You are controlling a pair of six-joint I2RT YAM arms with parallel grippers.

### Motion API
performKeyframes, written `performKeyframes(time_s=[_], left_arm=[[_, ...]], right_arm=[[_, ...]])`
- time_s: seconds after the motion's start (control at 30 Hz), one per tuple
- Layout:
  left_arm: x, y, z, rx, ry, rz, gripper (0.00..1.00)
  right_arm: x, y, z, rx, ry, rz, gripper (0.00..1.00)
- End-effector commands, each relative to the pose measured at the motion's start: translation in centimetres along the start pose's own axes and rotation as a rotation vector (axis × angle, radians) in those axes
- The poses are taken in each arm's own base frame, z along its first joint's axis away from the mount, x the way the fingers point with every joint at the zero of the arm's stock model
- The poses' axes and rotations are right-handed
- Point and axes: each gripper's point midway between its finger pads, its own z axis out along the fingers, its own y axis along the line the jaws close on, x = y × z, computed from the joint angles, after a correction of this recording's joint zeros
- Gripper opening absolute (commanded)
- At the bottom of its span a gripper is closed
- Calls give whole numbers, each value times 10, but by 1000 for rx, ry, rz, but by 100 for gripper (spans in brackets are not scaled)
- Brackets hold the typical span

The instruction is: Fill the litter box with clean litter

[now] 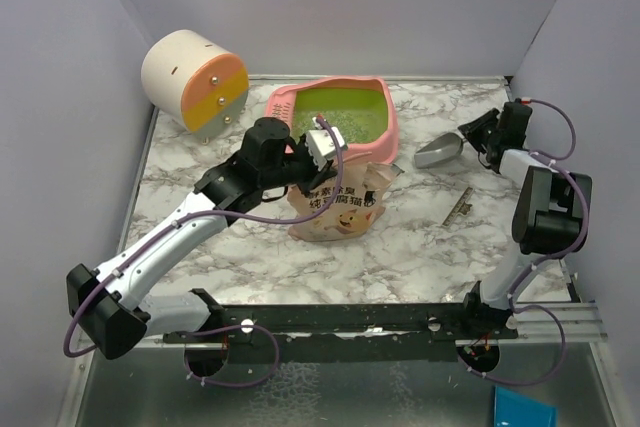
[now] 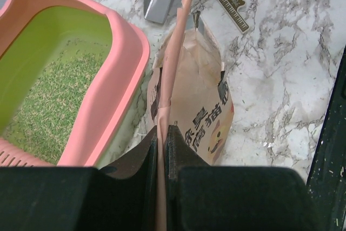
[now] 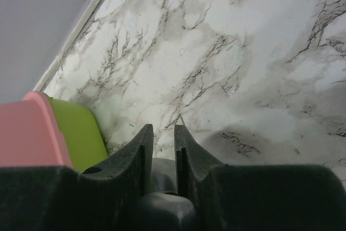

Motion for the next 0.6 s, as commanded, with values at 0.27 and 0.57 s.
performKeyframes(time_s=[0.27,0.57], left_arm=[[-50,-1,-32,-53,-226,23,17],[-38,-3,-38,-76,-223,-10,27]], right_arm=[[-14,3,19,-48,-31,48,21],[-8,-15,26,-4,10,69,45]])
